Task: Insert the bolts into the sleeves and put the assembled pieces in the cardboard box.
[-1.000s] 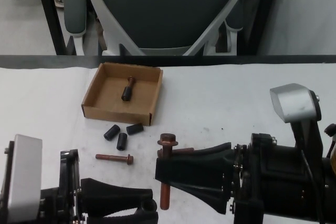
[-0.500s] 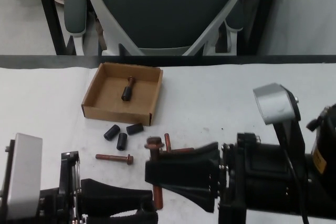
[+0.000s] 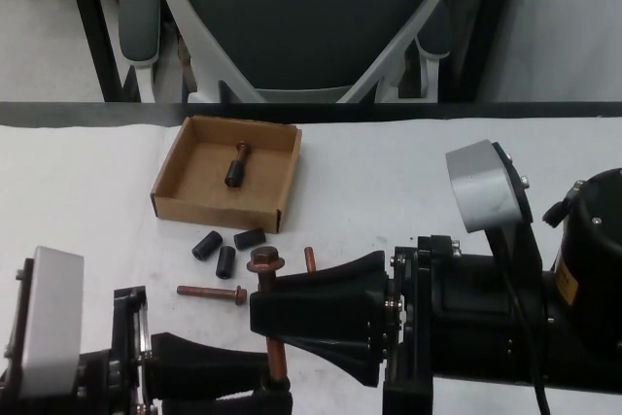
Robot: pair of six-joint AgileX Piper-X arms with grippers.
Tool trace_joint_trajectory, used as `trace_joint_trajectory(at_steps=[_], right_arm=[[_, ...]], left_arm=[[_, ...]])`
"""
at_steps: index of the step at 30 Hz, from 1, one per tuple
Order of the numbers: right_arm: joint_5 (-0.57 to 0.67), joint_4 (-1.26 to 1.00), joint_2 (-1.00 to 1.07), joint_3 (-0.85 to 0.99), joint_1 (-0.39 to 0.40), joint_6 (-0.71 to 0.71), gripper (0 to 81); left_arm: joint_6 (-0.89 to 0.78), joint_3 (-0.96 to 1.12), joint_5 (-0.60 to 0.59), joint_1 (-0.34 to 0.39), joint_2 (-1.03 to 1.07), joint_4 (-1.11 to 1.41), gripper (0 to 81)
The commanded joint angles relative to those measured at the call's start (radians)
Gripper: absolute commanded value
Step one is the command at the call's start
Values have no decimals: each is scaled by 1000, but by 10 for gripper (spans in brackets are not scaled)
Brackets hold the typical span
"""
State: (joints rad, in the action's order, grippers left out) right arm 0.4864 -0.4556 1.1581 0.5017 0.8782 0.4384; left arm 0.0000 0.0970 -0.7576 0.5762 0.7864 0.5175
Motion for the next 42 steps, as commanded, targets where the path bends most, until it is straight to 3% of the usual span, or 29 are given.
trace_joint_trajectory(at_steps=[1,29,42], right_arm=[[14,-12,-3,14,3,-14,3],[29,-12,-3,14,3,-14,3],[36,-12,-3,14,3,-14,3]], left_arm=[[-48,6,16,5,2,36,8],[-490,6,193,5,2,222,8],[-600,6,260,5,2,256,8]])
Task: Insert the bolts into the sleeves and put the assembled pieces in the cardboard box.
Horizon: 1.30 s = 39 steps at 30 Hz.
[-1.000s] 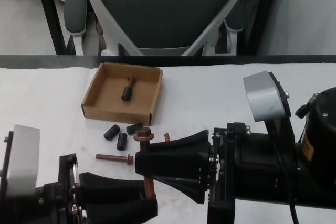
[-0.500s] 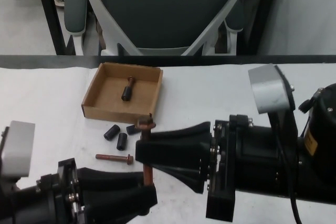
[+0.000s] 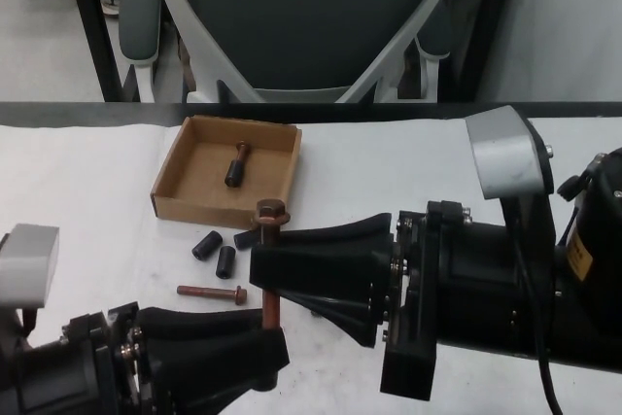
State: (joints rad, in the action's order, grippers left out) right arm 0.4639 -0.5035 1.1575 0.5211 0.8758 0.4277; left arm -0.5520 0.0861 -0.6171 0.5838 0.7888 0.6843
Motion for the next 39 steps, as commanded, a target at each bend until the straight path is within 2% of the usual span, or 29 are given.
trace_joint_trajectory(at_steps=[1,13,21,26,29,31,34,36,38,39], right_arm=[[58,36,-2,-5,5,-3,3],[58,36,-2,-5,5,-3,3],[60,36,-2,-5,5,-1,3],[150,39,-2,-5,5,-2,3],[156,41,-2,-5,5,-2,11],[156,41,-2,-5,5,-2,62],[156,44,-2,-5,5,-2,214],[146,55,-2,-5,5,3,364],[125,78,-2,-5,5,34,446],[122,96,-2,-5,2,44,459]], left_arm=[[-56,17,122,-2,0,103,8],[-22,17,-21,-2,0,176,8],[-6,17,-14,-2,0,181,8],[15,17,75,-2,0,181,8],[29,17,78,-2,0,181,8],[29,17,78,-2,0,181,8],[29,23,102,-2,0,181,8],[44,35,110,-2,0,181,8],[76,52,124,-2,0,181,8],[94,62,130,-2,0,179,8]])
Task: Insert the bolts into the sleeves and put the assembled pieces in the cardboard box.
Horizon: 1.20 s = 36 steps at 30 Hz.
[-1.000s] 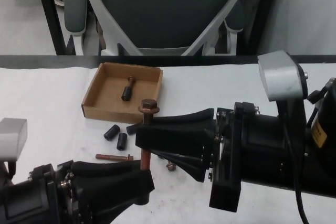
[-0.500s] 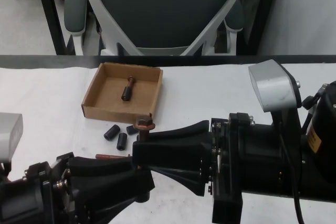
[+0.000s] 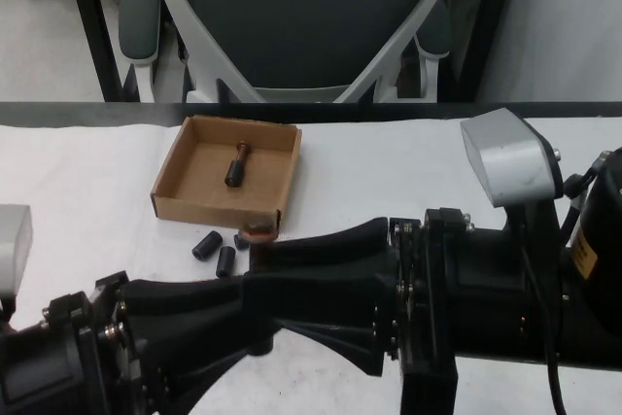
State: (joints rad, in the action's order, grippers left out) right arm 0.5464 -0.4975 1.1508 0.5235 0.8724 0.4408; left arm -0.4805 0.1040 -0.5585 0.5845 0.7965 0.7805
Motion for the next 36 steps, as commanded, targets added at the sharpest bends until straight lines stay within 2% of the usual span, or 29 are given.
trace_joint_trajectory(at_steps=[1,9,16,17,18,20,22,27,36], right_arm=[[40,104,4,-8,5,31,459],[76,148,-2,-8,3,25,420],[76,405,-52,-8,-53,-48,418],[76,426,-56,-8,-60,-54,398],[76,445,-61,-8,-68,-60,365],[78,463,-66,-8,-79,-69,220],[81,463,-66,-8,-87,-77,14],[71,487,-66,-8,-87,-93,2],[-132,854,-42,91,-87,-237,2]], left_arm=[[37,53,76,-3,-8,74,8],[88,82,117,-18,2,72,8],[85,106,107,-133,4,50,8],[85,120,91,-156,8,18,8],[85,132,72,-171,12,-14,8],[85,166,39,-202,24,-106,8],[85,202,31,-223,48,-185,8],[141,289,33,-238,145,-302,8],[230,439,42,-238,394,-350,8]])
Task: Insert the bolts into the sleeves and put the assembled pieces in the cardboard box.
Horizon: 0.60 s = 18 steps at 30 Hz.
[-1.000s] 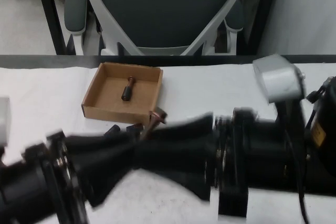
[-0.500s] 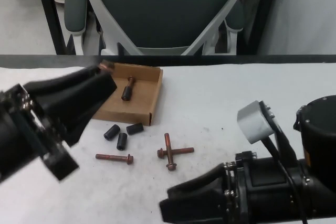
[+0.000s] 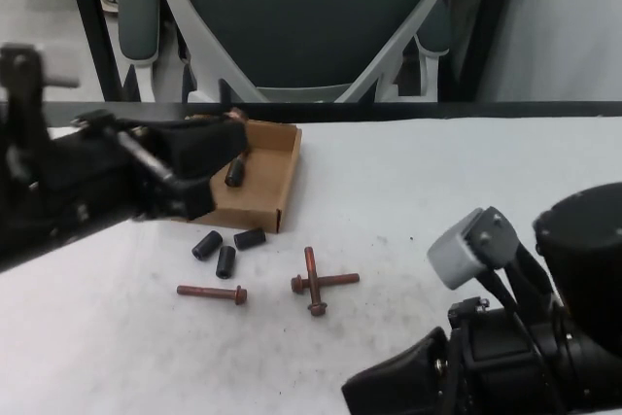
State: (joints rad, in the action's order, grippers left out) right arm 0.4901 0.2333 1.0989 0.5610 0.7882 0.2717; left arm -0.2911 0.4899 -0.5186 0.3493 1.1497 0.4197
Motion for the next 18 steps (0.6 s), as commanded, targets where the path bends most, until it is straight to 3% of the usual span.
trace_joint_trajectory(at_steps=[1,11,18], right_arm=[[-95,159,20,73,-8,-78,2],[-104,383,200,275,-132,-154,2],[-104,487,364,451,-202,-189,2]], left_arm=[[55,68,11,-3,68,11,8],[158,225,142,-6,254,-135,8],[165,334,188,-56,358,-233,8]])
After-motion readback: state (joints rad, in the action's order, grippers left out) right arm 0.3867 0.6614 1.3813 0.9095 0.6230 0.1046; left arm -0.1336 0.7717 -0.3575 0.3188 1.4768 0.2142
